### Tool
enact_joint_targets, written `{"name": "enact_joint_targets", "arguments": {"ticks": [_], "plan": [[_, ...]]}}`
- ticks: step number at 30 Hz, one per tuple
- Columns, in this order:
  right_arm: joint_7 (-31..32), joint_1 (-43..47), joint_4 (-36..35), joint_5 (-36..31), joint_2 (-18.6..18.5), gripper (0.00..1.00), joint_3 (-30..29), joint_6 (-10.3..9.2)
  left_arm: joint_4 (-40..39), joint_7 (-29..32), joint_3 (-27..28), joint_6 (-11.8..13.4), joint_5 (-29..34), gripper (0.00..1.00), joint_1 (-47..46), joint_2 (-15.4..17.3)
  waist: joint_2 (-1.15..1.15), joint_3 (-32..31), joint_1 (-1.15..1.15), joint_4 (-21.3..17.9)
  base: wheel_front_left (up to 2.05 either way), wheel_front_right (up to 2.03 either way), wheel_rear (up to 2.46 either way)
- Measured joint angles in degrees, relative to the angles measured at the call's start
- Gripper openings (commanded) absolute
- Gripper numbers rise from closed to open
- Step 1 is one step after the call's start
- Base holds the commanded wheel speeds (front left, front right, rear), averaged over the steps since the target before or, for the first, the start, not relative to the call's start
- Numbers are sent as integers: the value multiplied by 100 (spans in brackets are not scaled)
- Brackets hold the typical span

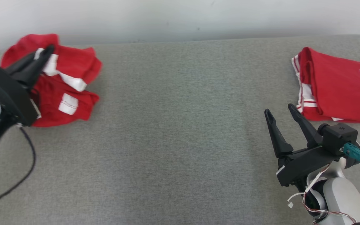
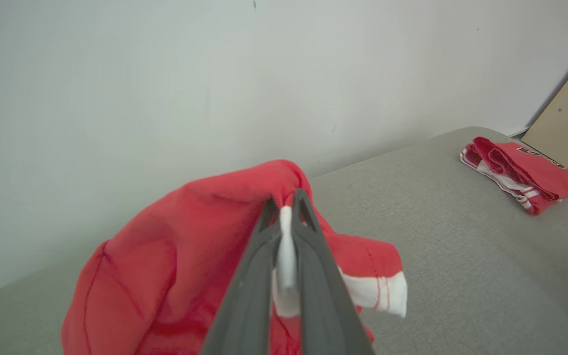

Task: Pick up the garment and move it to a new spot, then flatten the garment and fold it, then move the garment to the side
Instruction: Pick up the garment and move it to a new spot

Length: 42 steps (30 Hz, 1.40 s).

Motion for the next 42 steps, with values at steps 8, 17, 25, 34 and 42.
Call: {"name": "enact_joint_targets", "arguments": {"ticks": [8, 17, 25, 34, 42], "plan": [[-144, -85, 199, 70, 68, 100, 57, 0, -579, 51, -538, 0, 19, 0, -152, -249, 0, -48, 0, -296, 0, 0, 0], [-326, -132, 360, 122, 111, 100, 119, 0, -633, -59, -1128, 0, 15, 0, -217, -835, 0, -31, 0, -673, 0, 0, 0], [-400, -166, 428, 145, 129, 100, 123, 0, -403, -327, -1602, 0, 14, 0, -243, -1445, 0, 29, 0, -880, 0, 0, 0], [-417, -166, 456, 144, 159, 100, 114, 0, 279, -1004, -2041, 0, 33, 0, 43, -2216, 0, 10, 0, -928, 0, 0, 0], [-415, -169, 453, 144, 168, 100, 75, 0, 1182, -1730, -2232, 0, 278, 100, 305, -2688, 1, 28, 0, -841, 0, 0, 0]]}}
